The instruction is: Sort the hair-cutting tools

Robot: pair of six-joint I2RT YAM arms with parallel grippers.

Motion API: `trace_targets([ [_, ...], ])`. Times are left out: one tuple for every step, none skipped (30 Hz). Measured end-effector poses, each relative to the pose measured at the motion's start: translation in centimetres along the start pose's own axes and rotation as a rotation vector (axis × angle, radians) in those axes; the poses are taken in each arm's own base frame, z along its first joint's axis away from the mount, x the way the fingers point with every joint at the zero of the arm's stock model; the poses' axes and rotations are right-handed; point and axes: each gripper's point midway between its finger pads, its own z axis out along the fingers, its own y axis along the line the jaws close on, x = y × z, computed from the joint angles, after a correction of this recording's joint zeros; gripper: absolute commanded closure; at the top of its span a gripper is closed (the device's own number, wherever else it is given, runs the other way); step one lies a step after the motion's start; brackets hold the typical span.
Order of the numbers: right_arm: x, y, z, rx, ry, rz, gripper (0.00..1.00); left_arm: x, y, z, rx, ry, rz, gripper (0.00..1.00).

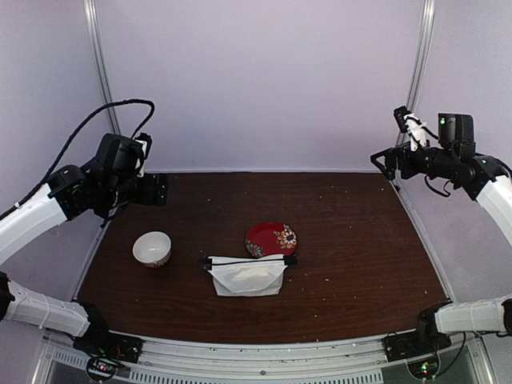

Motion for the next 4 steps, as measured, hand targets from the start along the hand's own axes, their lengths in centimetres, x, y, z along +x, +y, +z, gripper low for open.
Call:
trace_targets([
  [0.4,-0.5,0.0,0.034,-0.01,0.018,0.0,0.1,0.2,0.1,-0.018,0.003,0.005,0.02],
  [1.2,-1.2,0.2,0.075,-0.009,0.047,0.0,0.1,0.5,0.2,-0.035,0.002,0.008,0.02],
  [2.0,-1.6,0.6,0.101,0.0,0.062,0.0,0.0,0.7,0.2,-0.048,-0.001,0.009,0.02],
  [2.7,-1.9,0.9,0.118,0.011,0.075,0.0,-0.1,0.9,0.2,-0.058,-0.006,0.01,0.02],
])
